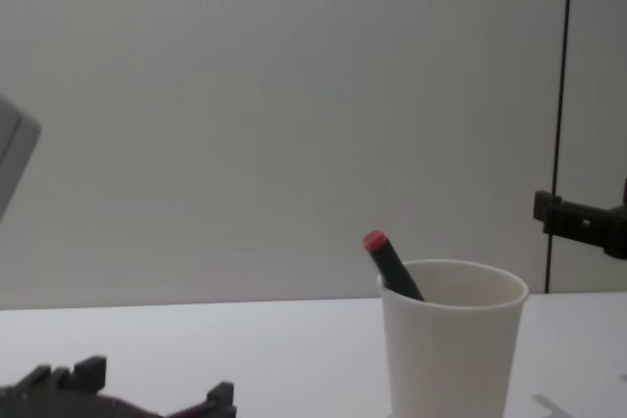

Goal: Place the pen into the pen holder.

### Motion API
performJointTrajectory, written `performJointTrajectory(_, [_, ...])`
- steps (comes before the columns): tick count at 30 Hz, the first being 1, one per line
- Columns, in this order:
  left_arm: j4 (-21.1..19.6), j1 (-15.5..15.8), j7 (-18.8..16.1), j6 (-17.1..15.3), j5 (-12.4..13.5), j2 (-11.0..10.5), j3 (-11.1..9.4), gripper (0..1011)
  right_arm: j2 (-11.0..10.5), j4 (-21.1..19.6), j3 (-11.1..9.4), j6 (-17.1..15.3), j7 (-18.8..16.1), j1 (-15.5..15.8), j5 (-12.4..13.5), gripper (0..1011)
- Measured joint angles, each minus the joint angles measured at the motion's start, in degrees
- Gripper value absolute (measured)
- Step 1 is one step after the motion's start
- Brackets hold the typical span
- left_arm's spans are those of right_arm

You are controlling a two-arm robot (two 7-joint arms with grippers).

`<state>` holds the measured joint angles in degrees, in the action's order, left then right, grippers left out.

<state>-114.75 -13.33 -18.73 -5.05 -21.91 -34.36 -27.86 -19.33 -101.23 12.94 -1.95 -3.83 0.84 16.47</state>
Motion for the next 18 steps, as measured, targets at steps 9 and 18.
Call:
performJointTrajectory(9, [0.7,1.5,4.1,-1.6,2.1,0.2,1.2,1001,0.0,0.0,0.0,0.0,0.0,0.0,0.0,1001])
performJointTrajectory(18, [1.9,2.4,5.6,-3.6,2.7,1.5,1.7,1001,0.0,0.0,0.0,0.0,0.0,0.0,0.0,1001])
